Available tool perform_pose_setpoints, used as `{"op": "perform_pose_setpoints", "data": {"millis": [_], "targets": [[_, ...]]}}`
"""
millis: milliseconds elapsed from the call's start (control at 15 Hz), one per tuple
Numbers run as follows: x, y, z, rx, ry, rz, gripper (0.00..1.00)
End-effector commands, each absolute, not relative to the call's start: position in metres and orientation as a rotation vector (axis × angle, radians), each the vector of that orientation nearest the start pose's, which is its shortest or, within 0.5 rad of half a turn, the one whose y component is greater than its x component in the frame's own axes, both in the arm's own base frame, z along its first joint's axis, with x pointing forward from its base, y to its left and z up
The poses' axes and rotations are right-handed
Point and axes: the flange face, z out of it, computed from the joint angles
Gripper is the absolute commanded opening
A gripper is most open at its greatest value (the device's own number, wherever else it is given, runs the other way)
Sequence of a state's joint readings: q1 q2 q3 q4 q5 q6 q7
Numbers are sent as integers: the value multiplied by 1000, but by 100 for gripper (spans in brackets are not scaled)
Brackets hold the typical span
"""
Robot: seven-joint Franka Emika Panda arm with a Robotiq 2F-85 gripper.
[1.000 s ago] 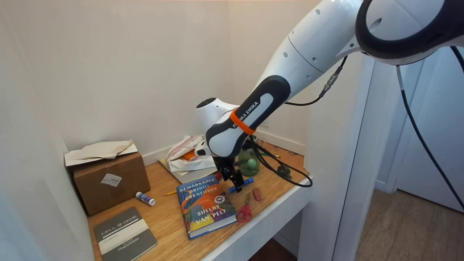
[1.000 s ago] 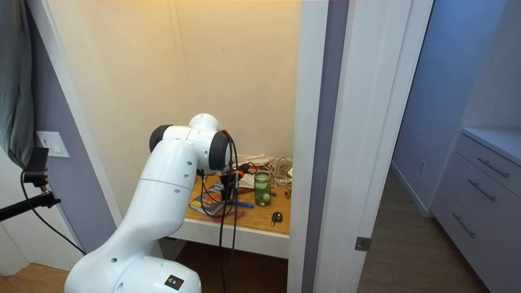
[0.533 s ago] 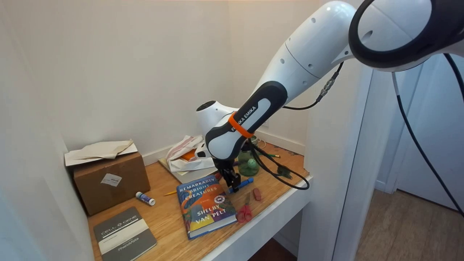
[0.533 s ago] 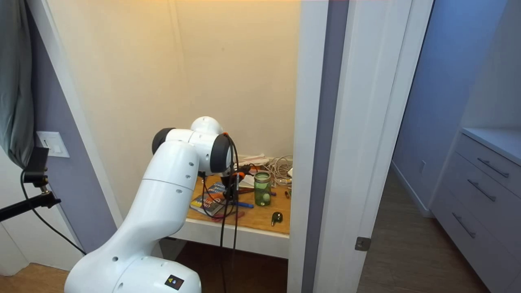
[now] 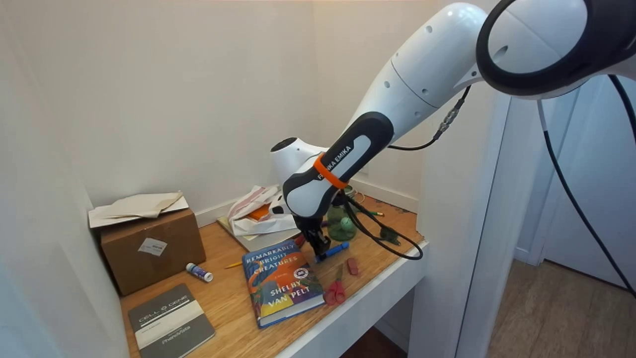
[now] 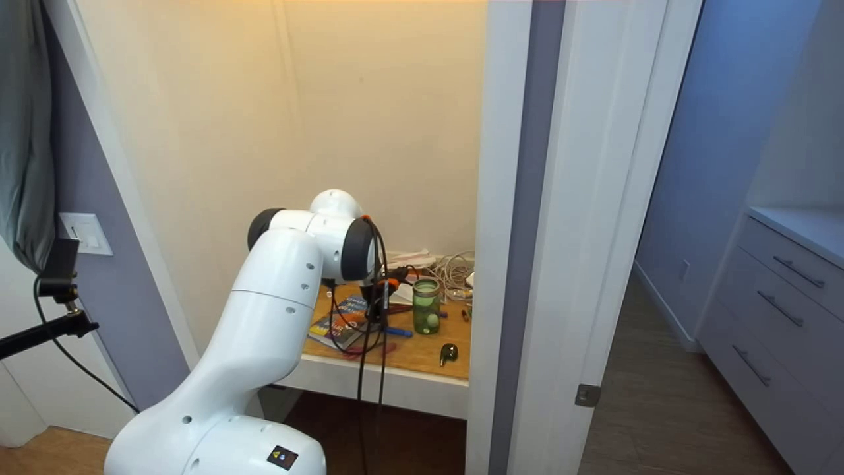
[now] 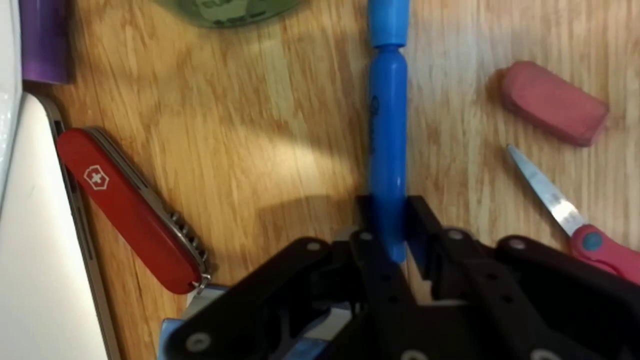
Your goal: Put the blue marker inside the green jar.
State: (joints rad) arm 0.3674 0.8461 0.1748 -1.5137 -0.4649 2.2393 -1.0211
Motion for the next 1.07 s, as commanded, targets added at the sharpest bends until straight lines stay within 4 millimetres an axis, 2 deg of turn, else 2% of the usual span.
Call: {"op": "perform_pose_setpoints", "data": {"millis": [0,533,1000], "targets": [[618,329,173,1805,2289,-230,5],[620,336,237,1919,2254,-53,5],[611,338,291,2111,2171,94,5]]}}
